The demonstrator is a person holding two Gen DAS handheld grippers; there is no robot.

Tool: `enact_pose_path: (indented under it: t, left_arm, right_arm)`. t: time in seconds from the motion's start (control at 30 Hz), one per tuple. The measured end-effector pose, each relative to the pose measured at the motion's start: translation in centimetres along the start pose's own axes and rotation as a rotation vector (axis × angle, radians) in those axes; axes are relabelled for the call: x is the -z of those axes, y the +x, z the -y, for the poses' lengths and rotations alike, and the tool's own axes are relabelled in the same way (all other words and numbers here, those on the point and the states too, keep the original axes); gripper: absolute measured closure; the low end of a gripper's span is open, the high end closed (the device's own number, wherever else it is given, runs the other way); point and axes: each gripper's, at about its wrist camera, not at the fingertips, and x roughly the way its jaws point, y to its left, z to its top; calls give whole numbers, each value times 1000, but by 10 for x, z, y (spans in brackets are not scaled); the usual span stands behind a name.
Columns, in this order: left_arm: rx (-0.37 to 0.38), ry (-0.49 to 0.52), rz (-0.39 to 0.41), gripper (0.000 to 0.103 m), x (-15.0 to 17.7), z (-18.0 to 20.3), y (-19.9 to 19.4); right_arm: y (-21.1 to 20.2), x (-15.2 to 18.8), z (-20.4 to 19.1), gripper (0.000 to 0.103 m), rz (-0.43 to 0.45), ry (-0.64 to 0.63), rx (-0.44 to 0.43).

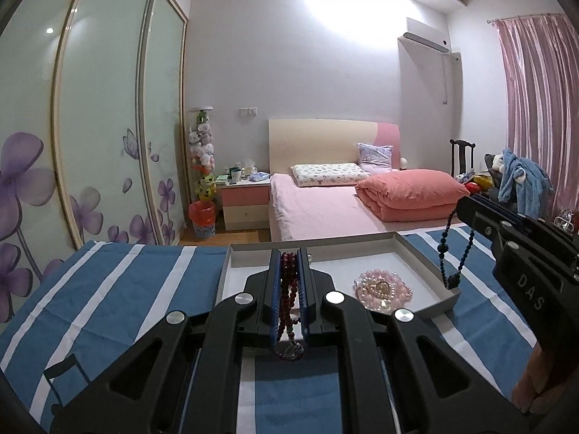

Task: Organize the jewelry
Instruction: 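Carry both bead bracelets over the grey tray, then lower both bead bracelets into the tray and open both grippers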

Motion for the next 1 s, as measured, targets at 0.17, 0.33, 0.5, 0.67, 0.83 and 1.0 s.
enact_pose_path:
  t: [0.17, 0.33, 0.5, 0.67, 0.83, 1.0]
  left_arm:
    - [2, -6, -14, 93, -2, 0, 16]
    - [12, -16, -29, 93, -1, 0, 32]
    - [31, -23, -51, 93, -1, -1, 52]
    - [24, -22, -67, 93, -1, -2, 70]
    - [29, -19, -91, 93, 3, 2, 80]
    - [39, -42, -108, 88, 2, 0, 81]
  right_arm:
    - [26, -2, 6, 92, -27, 34, -4]
    - [53, 2, 10, 92, -64, 54, -4]
    - [82, 7, 15, 92, -114, 86, -9]
    - [105, 12, 12, 92, -151, 85, -11]
    - [122, 17, 11, 91, -192, 103, -28]
    - [123, 20, 17, 73, -221, 151, -38]
